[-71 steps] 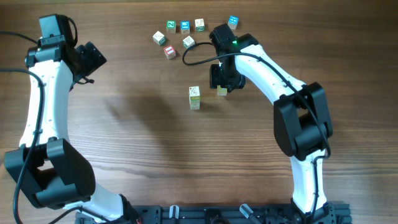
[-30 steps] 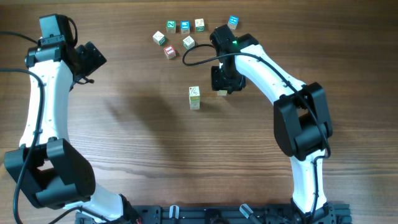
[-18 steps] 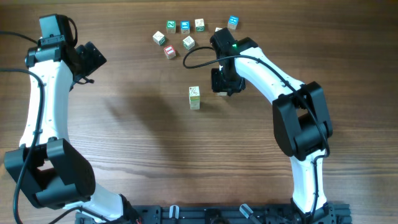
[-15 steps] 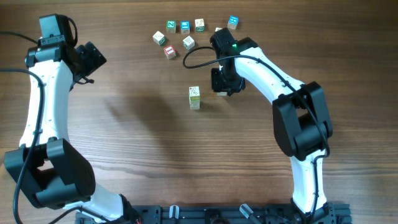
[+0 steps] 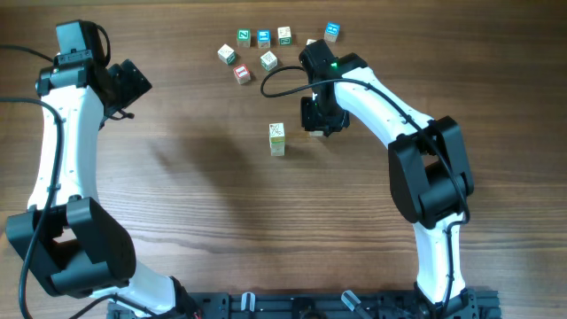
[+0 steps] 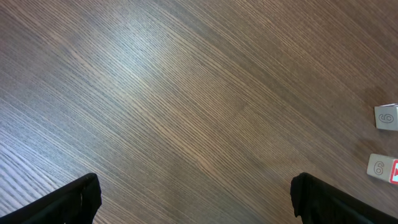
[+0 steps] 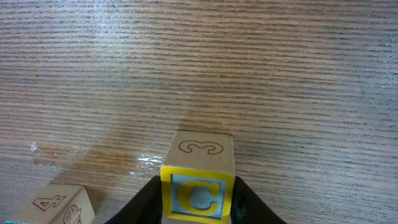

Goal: Form a tower

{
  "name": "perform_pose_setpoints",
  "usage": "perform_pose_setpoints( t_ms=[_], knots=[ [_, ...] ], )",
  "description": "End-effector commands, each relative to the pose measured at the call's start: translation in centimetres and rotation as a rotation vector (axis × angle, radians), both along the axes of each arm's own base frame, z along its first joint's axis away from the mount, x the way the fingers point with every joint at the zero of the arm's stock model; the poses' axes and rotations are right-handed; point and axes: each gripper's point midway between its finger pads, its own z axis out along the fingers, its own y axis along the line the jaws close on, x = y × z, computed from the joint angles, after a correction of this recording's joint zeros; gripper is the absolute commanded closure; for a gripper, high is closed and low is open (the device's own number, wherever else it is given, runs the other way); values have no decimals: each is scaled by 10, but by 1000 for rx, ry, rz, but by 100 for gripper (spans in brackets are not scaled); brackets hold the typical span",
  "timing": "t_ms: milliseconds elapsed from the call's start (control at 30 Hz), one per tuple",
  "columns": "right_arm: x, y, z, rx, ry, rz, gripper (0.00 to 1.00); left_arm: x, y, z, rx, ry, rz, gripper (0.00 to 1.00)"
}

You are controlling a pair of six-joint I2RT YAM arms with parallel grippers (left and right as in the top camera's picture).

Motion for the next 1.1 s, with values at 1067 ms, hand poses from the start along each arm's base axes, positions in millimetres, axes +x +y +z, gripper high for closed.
perform_pose_setpoints(
  t_ms=[1067],
  knots=[
    [-3,1,-8,-3,16,5,64,2,3,13,20,-28,-3,0]
  ],
)
